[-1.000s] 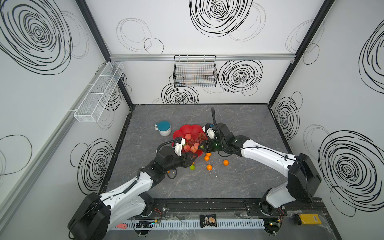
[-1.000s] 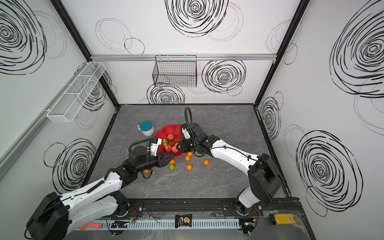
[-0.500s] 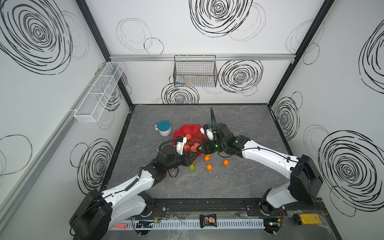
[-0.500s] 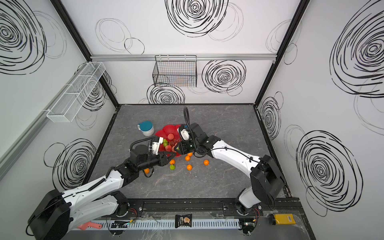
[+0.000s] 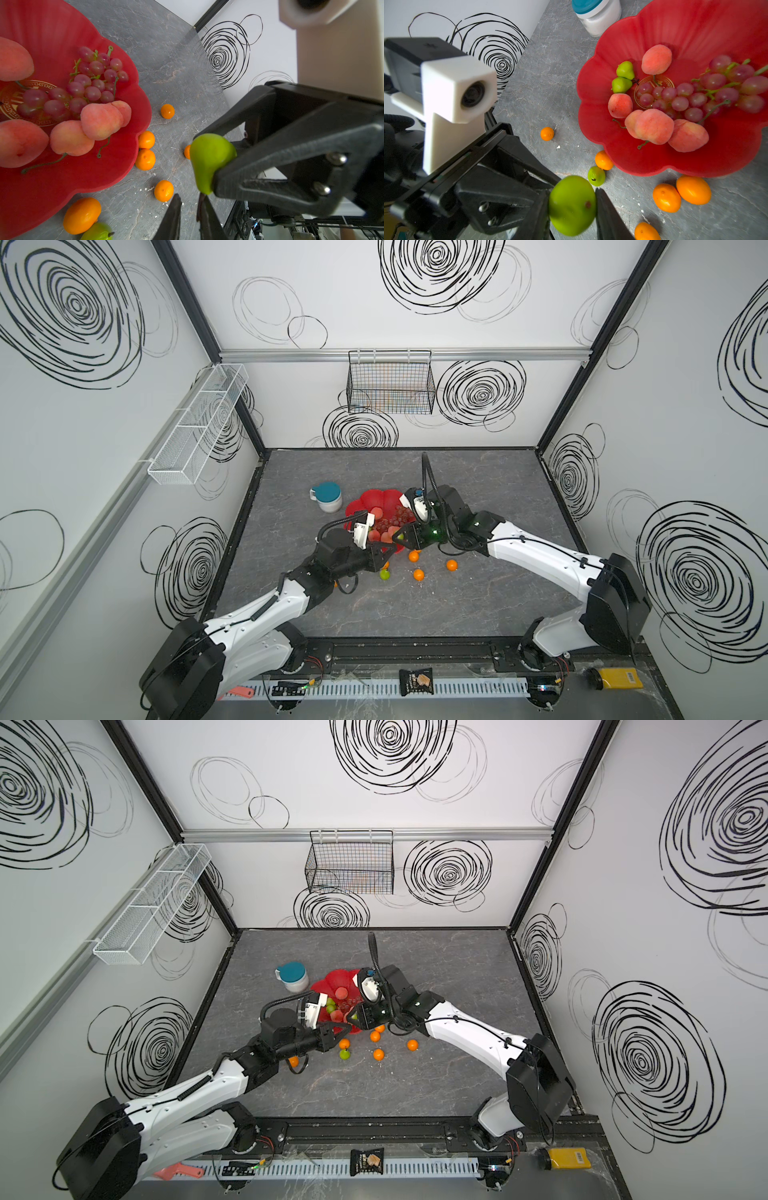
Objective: Place and organize the fake fruits in the fruit bowl
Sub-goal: 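Close the left gripper on the green fruit while the right gripper opens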
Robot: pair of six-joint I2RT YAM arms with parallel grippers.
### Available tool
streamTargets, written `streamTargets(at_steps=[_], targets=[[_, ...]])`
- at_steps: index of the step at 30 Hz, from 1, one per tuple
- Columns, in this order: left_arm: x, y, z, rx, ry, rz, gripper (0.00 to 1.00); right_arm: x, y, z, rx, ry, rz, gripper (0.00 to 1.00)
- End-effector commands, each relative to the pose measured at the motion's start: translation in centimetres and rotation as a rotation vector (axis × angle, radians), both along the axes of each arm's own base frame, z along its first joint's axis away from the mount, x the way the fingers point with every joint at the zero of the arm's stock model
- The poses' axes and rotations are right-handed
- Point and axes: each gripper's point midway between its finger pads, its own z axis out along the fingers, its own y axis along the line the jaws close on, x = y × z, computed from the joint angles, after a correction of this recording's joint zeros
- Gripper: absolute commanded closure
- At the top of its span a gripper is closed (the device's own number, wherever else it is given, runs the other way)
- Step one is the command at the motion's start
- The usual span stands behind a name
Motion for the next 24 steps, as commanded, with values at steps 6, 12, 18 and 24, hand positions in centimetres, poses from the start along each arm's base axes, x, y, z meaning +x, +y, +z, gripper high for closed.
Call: streamTargets(at_steps=[6, 12, 18, 24], targets=[[0.5, -0.75, 2.25, -0.036, -0.071, -0.015, 0.88, -0.61, 0.33, 0.87, 0.006, -0.022, 0.037, 0.63], [0.46, -0.72, 2.23, -0.035, -0.074, -0.014, 0.97, -0.79, 0.44, 0.66, -0.004, -0.02, 0.044, 0.63], [0.54, -0.72, 2.44, -0.035, -0.083, -0.013, 1.0, -0.75, 0.42, 0.84, -0.004, -0.029, 0.045, 0.63], [0.68, -0.47, 2.37, -0.026, -0.087, 0.002, 1.0, -0.56, 0.3, 1.25, -0.005, -0.041, 0.035, 0.5]])
